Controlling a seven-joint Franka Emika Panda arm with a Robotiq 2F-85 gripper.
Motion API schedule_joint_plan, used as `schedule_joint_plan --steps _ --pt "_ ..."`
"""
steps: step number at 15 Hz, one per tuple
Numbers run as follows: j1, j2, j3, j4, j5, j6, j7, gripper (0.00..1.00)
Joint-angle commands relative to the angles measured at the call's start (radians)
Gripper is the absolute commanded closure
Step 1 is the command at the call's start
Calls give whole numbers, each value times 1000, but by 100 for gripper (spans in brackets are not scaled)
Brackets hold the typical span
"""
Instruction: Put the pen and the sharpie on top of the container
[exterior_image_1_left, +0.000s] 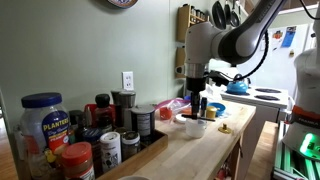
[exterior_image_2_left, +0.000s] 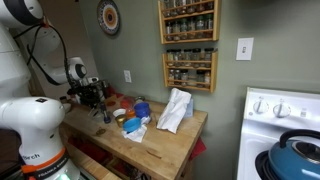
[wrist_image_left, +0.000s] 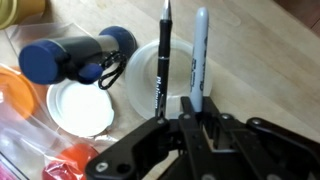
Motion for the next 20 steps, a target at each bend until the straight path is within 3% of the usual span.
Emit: schedule_joint_plan --steps 1,16,18,19,20 --pt "-5 13 -4 -19 -14 27 -1 96" --pt "-9 44 -15 -3 -72 42 20 96" --pt "-9 47 -16 -2 -78 40 23 65" --pt "-8 47 -16 -1 -82 39 24 56" --pt "-7 44 -16 -1 -86 34 26 55"
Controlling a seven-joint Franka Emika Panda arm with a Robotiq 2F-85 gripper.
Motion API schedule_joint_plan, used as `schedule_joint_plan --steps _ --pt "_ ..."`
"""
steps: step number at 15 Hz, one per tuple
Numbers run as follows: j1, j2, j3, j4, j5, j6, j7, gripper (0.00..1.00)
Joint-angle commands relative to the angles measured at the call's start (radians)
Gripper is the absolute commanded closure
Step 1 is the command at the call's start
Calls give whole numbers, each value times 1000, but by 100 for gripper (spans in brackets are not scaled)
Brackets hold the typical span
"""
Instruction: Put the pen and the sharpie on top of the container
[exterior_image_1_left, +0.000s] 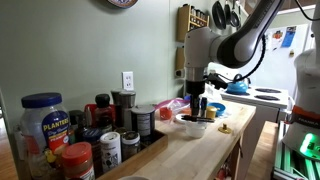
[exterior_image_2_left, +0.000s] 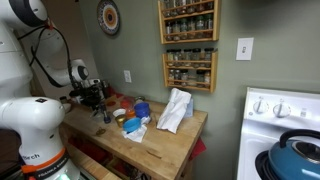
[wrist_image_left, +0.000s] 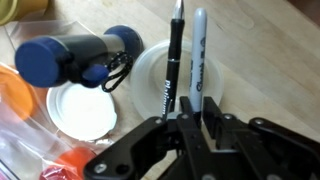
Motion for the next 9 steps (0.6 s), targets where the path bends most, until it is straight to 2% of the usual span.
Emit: schedule_joint_plan --steps 1,7,9 --pt "-1 3 -2 -3 -37 11 24 49" --pt "3 -25 1 -4 -1 19 3 3" --pt "3 -28 2 -4 4 24 0 0"
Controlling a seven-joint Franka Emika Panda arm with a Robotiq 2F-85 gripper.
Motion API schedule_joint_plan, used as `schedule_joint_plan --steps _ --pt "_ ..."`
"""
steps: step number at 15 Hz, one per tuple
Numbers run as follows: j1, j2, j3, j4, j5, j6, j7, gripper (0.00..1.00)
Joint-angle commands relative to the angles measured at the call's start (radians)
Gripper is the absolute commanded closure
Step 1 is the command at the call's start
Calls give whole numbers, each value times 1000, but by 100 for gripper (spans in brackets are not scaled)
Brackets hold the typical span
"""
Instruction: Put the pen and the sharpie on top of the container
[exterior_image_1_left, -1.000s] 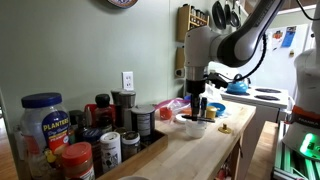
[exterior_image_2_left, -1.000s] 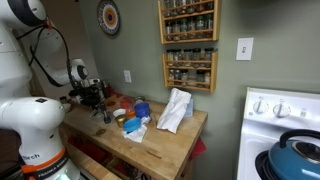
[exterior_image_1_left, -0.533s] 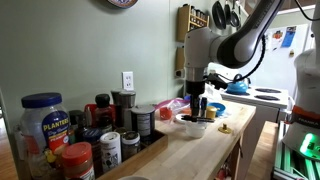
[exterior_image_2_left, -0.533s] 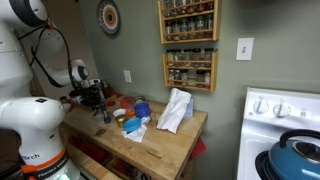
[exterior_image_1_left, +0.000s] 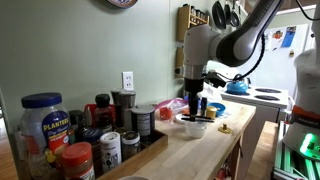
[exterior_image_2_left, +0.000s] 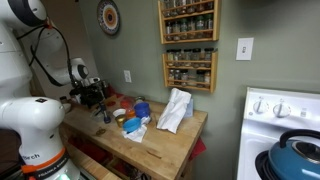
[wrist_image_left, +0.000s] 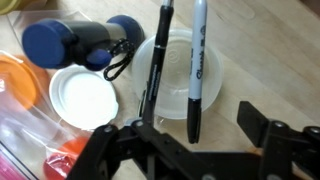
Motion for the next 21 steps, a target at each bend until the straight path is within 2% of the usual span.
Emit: schedule_joint_plan --steps 1,3,9,15,17,18,21 --pt "3 -22 3 -16 10 19 1 0" --pt "5 -37 4 -20 25 20 -5 0" --pt "38 -204 6 -58 258 -12 -123 0" --pt "70 -355 -6 -37 423 -197 -76 0" --pt "65 -395 -2 -37 445 -246 -54 0" --pt "50 -338 7 -11 411 -209 -79 0" --pt "51 -373 6 -12 423 -236 -68 0"
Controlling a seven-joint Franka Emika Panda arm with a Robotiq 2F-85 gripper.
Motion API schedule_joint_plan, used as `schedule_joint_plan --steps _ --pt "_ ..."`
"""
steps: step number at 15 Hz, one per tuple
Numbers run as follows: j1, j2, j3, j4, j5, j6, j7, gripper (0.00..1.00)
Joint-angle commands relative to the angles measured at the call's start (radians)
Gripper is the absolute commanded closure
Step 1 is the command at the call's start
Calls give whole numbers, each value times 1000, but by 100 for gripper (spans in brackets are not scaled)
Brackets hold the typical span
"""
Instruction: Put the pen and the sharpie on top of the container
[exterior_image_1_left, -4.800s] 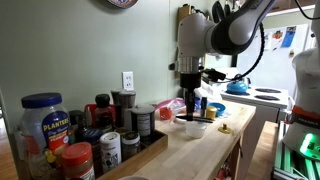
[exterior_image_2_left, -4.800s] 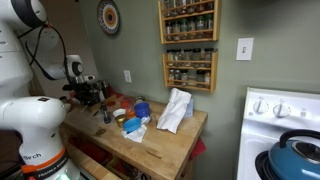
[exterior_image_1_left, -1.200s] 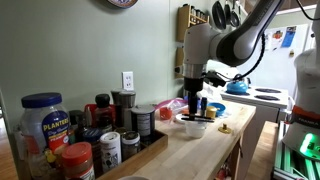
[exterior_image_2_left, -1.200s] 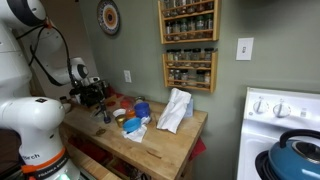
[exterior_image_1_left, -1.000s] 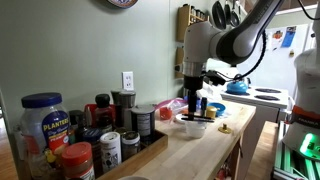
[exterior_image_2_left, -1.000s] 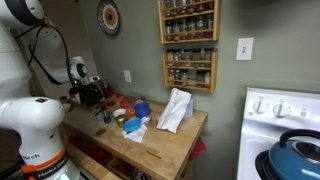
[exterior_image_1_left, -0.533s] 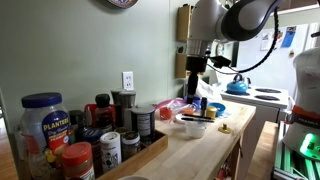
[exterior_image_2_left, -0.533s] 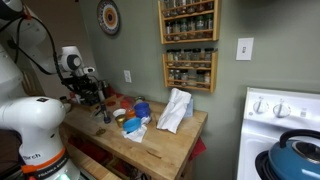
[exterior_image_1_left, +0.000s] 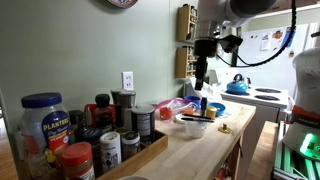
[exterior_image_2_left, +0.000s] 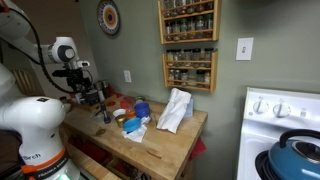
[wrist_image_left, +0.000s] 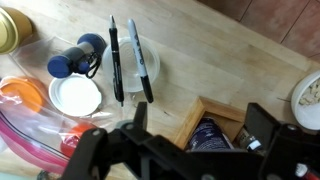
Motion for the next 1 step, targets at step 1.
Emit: schedule_joint_plan --steps 1 --pt "-3 -2 2 2 2 -4 0 0"
